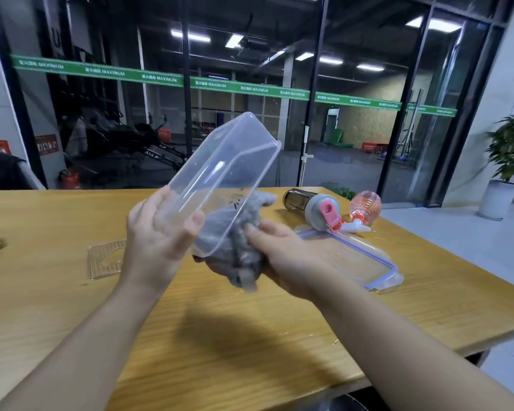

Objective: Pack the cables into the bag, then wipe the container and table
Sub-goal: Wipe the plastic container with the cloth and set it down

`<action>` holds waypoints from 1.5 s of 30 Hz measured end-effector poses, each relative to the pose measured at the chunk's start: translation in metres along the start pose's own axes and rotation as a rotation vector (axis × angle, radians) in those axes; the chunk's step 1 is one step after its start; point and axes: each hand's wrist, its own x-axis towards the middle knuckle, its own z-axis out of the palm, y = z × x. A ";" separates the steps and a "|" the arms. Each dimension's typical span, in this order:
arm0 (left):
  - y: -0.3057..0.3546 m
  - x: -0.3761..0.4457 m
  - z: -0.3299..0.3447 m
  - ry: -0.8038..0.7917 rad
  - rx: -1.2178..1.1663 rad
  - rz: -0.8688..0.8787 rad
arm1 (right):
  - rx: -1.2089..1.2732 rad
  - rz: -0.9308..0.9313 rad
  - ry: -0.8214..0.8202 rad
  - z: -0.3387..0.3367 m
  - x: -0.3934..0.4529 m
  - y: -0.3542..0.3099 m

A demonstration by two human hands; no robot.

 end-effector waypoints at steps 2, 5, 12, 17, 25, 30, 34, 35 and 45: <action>0.005 -0.003 -0.001 -0.012 0.013 0.018 | 0.291 0.006 0.194 -0.011 0.009 -0.009; 0.007 -0.006 -0.001 -0.088 -0.041 0.030 | 0.452 -0.042 0.431 -0.025 0.027 -0.020; 0.004 -0.005 -0.001 -0.240 -0.097 0.025 | 0.533 -0.252 0.479 -0.029 0.050 -0.036; 0.002 -0.005 -0.002 -0.304 -0.113 0.021 | 0.530 -0.248 0.432 -0.022 0.055 -0.037; 0.004 -0.008 -0.001 -0.368 -0.148 0.041 | 0.588 -0.077 0.476 -0.019 0.067 -0.027; 0.008 -0.013 0.002 -0.357 -0.185 0.081 | 0.412 -0.013 0.395 -0.005 0.067 -0.025; 0.011 -0.016 0.005 -0.391 -0.207 0.093 | 0.311 -0.019 0.290 0.003 0.061 -0.025; 0.012 -0.017 0.006 -0.391 -0.226 0.093 | 0.267 -0.022 0.248 0.004 0.058 -0.024; 0.011 -0.012 0.001 -0.279 -0.234 0.156 | -0.045 0.147 -0.039 0.032 0.037 0.005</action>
